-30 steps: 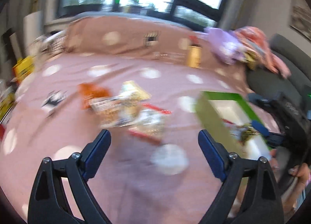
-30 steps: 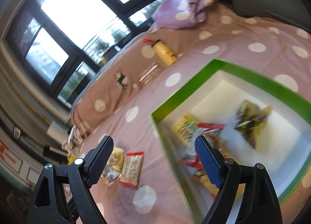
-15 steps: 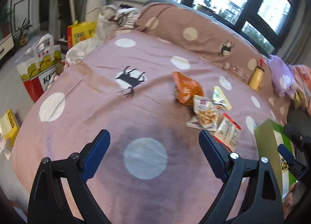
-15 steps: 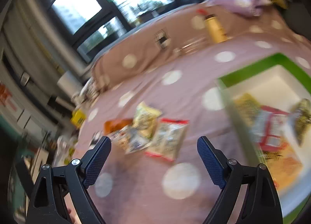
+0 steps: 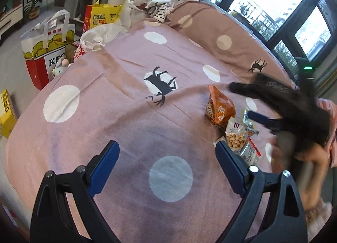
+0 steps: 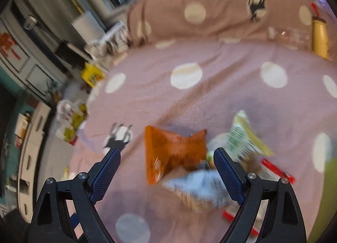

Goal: Organize snacks
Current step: 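Move the right tool to the orange snack bag and grasp it, then lift the orange bag with the right tool and drop it into the box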

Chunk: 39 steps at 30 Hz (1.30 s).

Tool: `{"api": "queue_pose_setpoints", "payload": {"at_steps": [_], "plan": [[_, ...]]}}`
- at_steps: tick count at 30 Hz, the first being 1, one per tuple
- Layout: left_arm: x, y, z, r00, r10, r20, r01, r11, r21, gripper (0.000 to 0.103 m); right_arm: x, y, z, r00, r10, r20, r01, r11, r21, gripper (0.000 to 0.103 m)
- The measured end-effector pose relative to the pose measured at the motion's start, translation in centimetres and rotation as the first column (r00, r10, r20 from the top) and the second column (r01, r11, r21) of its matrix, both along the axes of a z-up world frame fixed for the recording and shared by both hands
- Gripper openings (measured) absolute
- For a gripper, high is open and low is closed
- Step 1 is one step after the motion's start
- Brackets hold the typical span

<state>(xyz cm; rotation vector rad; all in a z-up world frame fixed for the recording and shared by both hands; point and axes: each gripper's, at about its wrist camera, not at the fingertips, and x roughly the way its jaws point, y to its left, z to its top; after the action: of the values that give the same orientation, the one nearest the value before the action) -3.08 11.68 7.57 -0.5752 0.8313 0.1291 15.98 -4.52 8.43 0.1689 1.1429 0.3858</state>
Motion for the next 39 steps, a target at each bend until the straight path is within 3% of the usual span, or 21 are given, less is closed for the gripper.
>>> {"api": "queue_pose_setpoints", "payload": {"at_steps": [3,5,12,14,20,24,29,35,39], "plan": [[0.1,0.5,-0.1,1.000,0.015,0.000,-0.015,0.999,-0.038,0.093,1.7,1.0,-2.7,0.998,-0.001,-0.062,-0.004,0.997,-0.076,0.090],[0.3,0.4,-0.1,1.000,-0.013,0.005,0.014,0.998,-0.060,0.093,1.8,1.0,-3.6,0.998,0.004,-0.064,-0.007,0.999,-0.049,0.090],[0.3,0.2,0.1,1.000,-0.019,0.007,0.019,0.998,-0.068,0.093,0.8,0.6,-3.9,0.998,0.016,-0.058,-0.017,1.000,-0.017,0.061],[0.2,0.2,0.1,1.000,-0.015,0.003,0.015,0.998,-0.060,0.093,0.3,0.1,-3.3,0.999,0.007,-0.043,-0.007,1.000,0.010,0.057],[-0.1,0.3,0.1,1.000,0.003,0.002,-0.003,0.999,-0.044,0.093,-3.4,-2.4,2.0,0.995,-0.053,0.085,0.045,0.995,0.092,0.057],[0.1,-0.4,-0.1,1.000,0.003,-0.016,-0.003,1.000,-0.011,0.093,-7.8,-4.0,4.2,0.994,-0.059,0.092,0.051,0.995,0.087,0.057],[0.2,-1.9,-0.1,0.999,-0.033,-0.021,0.033,0.999,0.032,0.093,-13.1,-6.1,2.9,0.991,-0.115,0.069,0.116,0.993,-0.012,0.058],[0.2,-3.9,-0.2,0.996,-0.079,-0.037,0.082,0.993,0.084,0.093,-14.6,-8.2,-0.9,0.980,-0.196,-0.038,0.191,0.975,-0.116,0.058],[0.2,-5.1,-0.4,0.992,-0.111,-0.055,0.117,0.986,0.119,0.093,-14.1,-9.2,-1.3,0.975,-0.212,-0.068,0.207,0.975,-0.079,0.064]]}}
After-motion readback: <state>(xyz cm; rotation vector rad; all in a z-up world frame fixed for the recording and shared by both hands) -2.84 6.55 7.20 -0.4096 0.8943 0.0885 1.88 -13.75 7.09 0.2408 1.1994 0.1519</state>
